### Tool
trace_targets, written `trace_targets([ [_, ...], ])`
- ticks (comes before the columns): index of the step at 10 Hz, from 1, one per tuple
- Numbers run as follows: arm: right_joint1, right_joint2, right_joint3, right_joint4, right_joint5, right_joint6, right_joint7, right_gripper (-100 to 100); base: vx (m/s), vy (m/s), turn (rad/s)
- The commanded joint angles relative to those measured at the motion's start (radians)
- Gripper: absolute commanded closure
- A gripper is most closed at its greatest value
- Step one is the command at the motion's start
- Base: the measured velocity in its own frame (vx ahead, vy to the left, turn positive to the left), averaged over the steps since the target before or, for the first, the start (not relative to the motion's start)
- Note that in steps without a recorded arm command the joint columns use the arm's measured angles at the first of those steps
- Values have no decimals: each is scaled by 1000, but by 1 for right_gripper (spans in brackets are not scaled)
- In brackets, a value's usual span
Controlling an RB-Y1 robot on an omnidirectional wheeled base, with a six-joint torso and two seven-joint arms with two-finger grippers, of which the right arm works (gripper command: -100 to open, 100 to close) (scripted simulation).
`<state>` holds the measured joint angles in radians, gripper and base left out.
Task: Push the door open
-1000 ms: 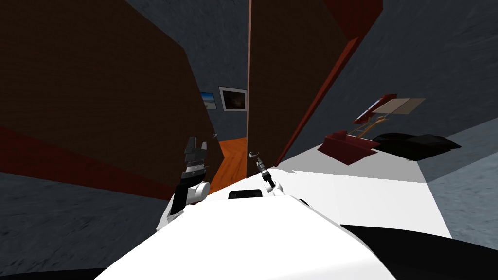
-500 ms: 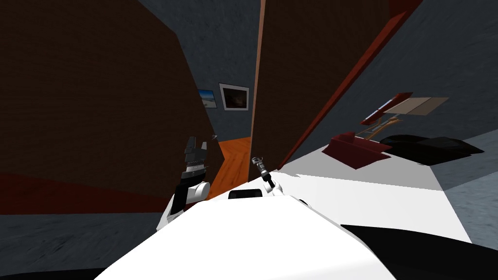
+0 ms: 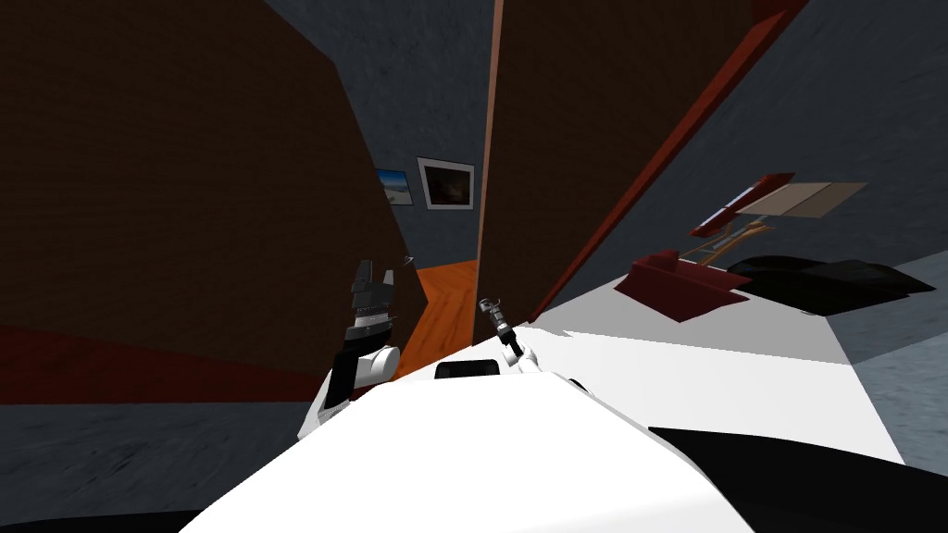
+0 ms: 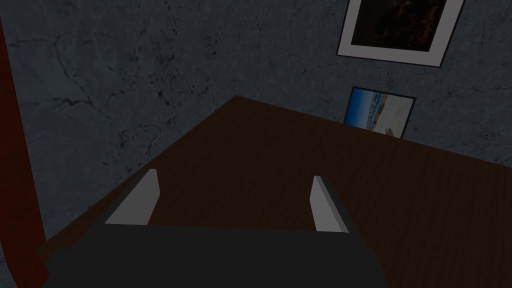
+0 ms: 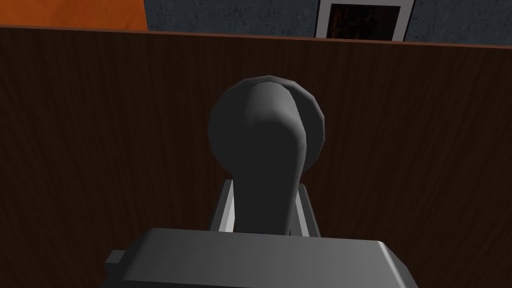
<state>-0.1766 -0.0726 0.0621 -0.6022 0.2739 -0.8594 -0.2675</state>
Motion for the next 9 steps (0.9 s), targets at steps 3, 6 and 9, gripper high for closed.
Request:
trace_targets([
  [3,0,-5,-16,1,-11,3,11,100,100,31,-21],
  [6,-1,-11,-41,2,-28,8,28,100,180,103,-42],
  [9,-1,-12,-52,3,-35,11,36,100,143,65,-24],
])
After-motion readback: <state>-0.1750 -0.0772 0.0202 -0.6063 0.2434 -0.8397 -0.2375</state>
